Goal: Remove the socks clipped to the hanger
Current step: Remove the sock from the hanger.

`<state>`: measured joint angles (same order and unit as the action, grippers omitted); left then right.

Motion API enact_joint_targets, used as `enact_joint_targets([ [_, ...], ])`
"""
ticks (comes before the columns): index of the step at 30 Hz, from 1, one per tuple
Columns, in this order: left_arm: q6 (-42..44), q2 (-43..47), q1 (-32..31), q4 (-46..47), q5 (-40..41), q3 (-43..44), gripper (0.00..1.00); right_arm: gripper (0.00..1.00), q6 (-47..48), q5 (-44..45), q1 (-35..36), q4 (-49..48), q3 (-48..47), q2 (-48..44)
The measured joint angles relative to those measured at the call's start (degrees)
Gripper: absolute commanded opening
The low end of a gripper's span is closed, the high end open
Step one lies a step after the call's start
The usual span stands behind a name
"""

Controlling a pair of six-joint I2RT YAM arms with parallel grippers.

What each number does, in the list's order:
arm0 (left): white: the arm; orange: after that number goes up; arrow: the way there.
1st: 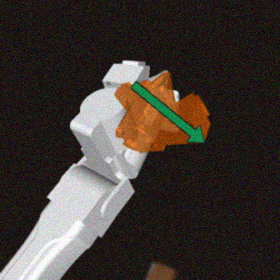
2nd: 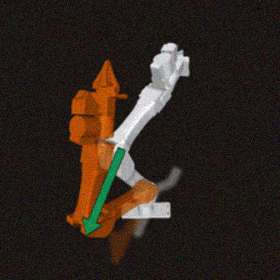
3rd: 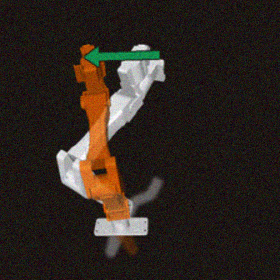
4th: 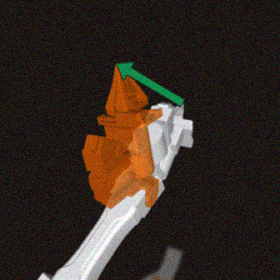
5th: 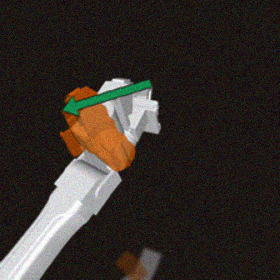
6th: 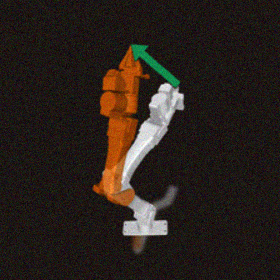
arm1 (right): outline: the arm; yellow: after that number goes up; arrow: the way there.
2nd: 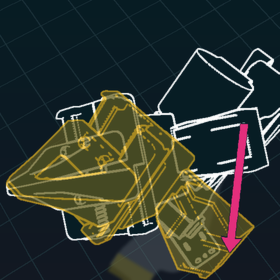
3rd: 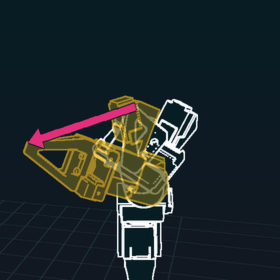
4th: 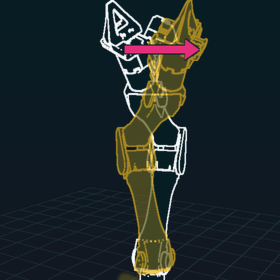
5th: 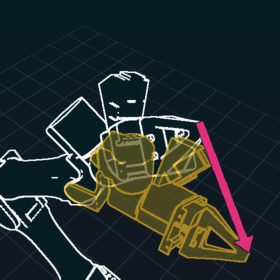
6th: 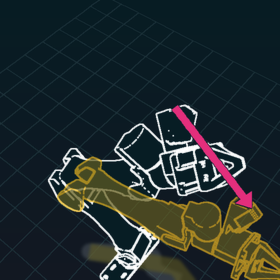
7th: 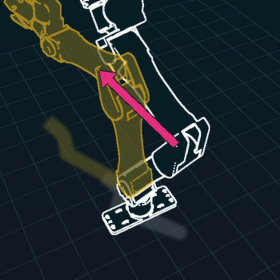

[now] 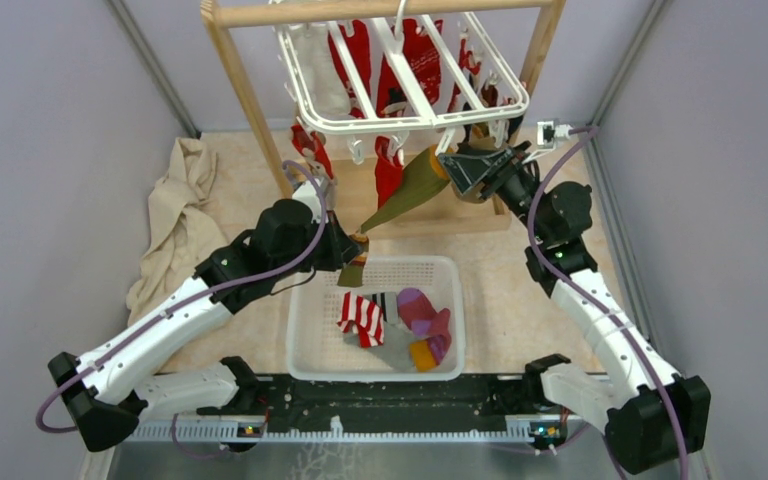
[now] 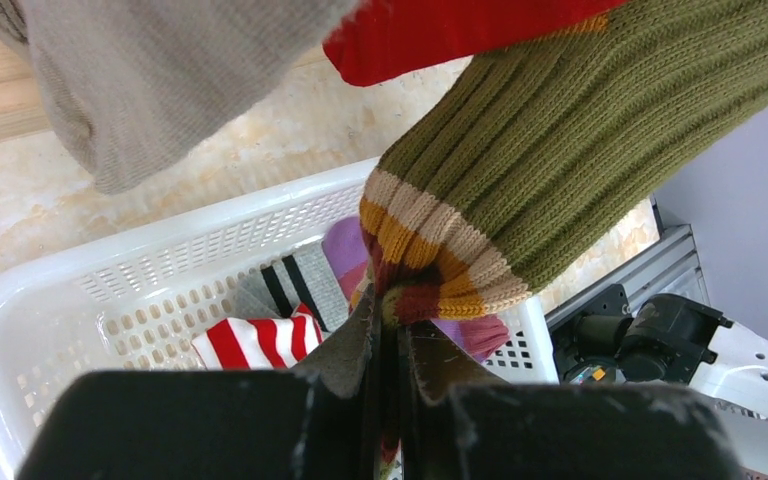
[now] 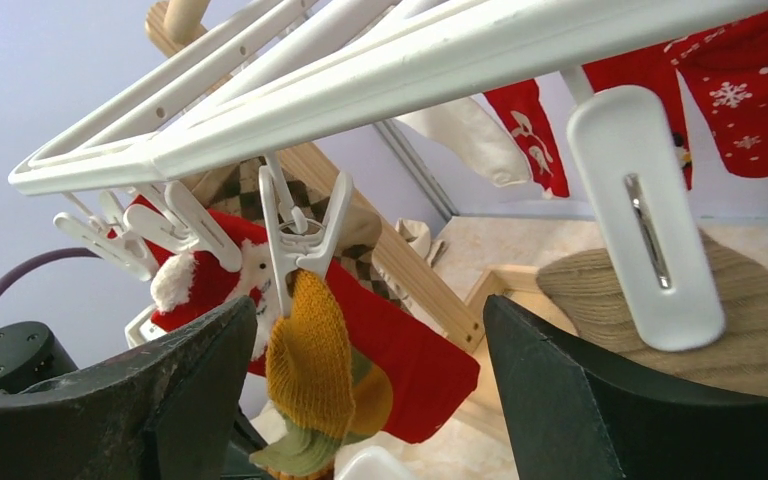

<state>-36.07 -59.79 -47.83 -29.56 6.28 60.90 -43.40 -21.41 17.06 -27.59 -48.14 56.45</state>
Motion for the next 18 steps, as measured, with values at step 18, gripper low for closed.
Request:
enact_joint_targets([
  [18, -0.02, -0.09, 0.11, 0.11, -0.98, -1.01, 0.10, 0.76, -1.75, -0.68, 0.00, -4.37, -5.03, 4.92],
])
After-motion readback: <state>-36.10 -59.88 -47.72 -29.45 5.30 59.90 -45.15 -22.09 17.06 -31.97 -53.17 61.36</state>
